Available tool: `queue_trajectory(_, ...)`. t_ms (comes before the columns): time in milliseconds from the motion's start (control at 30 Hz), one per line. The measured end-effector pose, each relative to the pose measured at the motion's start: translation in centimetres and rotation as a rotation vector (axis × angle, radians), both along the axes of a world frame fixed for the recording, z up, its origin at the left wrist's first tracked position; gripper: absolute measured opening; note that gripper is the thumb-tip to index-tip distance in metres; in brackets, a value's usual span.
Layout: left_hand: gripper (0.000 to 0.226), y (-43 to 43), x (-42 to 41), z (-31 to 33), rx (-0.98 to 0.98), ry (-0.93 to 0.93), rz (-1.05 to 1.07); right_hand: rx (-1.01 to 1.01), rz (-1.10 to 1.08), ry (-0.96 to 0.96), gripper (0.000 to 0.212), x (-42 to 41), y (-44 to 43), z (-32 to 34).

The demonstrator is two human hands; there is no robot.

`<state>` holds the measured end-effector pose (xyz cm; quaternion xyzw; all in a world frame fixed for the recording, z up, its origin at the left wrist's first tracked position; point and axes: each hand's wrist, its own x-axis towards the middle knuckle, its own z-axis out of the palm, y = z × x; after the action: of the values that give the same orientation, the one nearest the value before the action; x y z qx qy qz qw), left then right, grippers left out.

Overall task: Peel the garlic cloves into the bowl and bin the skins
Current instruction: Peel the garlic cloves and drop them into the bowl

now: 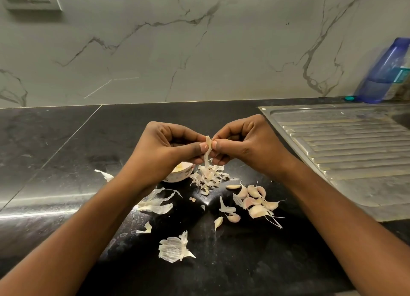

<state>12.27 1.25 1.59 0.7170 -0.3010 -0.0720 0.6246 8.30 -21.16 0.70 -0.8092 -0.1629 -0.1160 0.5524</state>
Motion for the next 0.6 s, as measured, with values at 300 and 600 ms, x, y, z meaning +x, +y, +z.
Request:
queue_trajectory(300,0.020,-0.26,0.09,-0.15,-0.025,-0.036,0.084,0.040,-0.053,-0.021,0.012,0.34,0.09,-0.08)
queue_trajectory(600,0.029,-0.35,-0.25,-0.01,-0.041,-0.018,0.051,0.015,-0.052,-0.034,0.012,0.36,0.06,-0.12)
